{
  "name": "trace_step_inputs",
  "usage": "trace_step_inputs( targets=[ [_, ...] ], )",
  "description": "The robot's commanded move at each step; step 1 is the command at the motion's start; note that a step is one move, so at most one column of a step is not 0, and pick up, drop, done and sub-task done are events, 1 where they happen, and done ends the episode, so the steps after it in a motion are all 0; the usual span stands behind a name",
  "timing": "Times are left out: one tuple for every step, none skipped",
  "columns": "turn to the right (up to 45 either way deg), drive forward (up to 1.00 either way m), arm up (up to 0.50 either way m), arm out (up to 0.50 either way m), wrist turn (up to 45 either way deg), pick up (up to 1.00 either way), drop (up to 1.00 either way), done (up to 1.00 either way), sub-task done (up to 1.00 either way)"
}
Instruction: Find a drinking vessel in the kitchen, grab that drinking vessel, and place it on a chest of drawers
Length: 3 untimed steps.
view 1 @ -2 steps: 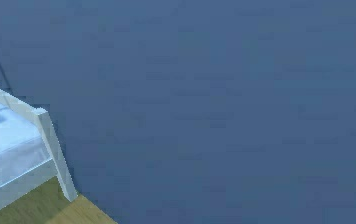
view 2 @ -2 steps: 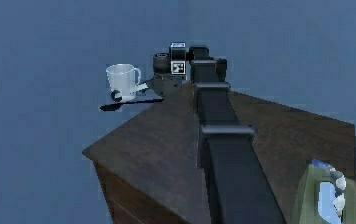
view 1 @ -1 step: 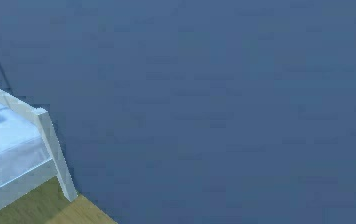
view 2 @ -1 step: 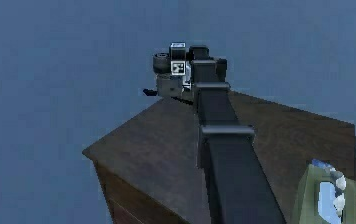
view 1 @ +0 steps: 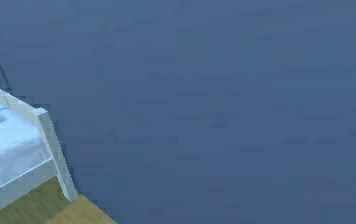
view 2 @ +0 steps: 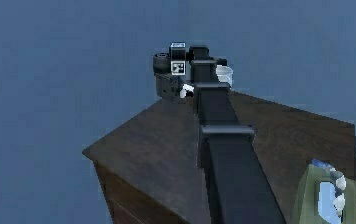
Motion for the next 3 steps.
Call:
trace_step_inputs(
  targets=[
    [0.0, 0.0, -0.12, 0.0, 0.0, 0.0, 0.0, 0.0, 0.0],
    [0.0, 0.0, 0.0, 0.0, 0.0, 0.0, 1.0, 0.0, 0.0],
    [0.0, 0.0, 0.1, 0.0, 0.0, 0.0, 0.0, 0.0, 0.0]
  ],
)
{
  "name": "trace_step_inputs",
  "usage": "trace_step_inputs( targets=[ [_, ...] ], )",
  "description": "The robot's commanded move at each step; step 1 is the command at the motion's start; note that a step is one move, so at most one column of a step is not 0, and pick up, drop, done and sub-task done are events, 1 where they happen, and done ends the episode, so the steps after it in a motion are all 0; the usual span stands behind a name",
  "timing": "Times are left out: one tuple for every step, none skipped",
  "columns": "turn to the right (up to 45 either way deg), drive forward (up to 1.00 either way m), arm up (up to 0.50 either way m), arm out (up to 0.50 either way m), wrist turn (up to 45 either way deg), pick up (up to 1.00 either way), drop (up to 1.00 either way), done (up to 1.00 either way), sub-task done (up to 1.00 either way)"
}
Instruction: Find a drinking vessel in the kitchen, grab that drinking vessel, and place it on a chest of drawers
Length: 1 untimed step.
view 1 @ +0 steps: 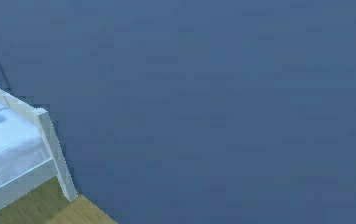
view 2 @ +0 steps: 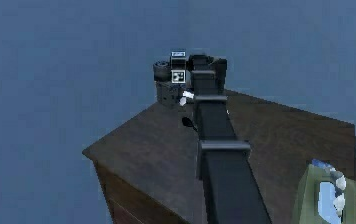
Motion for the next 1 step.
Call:
trace_step_inputs(
  targets=[
    [0.0, 0.0, 0.0, -0.08, 0.0, 0.0, 0.0, 0.0, 0.0]
  ],
)
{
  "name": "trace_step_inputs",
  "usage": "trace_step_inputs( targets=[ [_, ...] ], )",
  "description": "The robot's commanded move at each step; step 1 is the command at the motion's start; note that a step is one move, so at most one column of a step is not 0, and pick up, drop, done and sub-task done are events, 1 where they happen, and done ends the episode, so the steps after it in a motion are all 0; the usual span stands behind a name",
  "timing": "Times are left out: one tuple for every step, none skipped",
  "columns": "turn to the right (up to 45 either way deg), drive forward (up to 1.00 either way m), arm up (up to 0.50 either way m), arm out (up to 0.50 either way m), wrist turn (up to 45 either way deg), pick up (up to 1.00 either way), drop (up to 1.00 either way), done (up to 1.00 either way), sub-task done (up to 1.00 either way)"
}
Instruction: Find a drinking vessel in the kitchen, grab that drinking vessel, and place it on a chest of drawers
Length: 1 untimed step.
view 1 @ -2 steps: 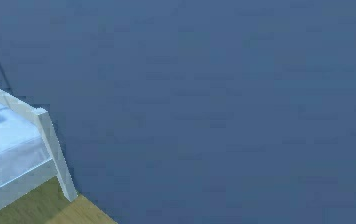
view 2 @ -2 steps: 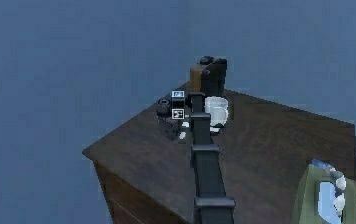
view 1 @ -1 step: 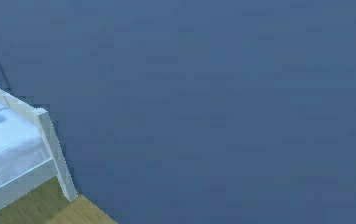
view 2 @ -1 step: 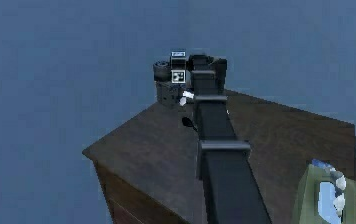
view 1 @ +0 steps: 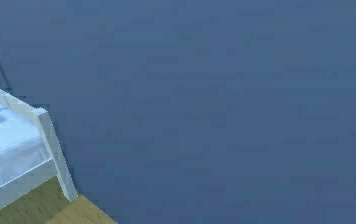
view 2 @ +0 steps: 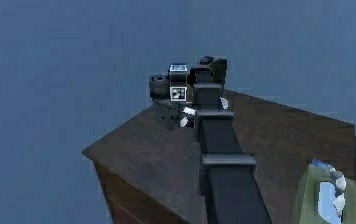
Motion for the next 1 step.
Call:
trace_step_inputs(
  targets=[
    [0.0, 0.0, 0.0, 0.0, 0.0, 0.0, 0.0, 1.0, 0.0]
  ],
)
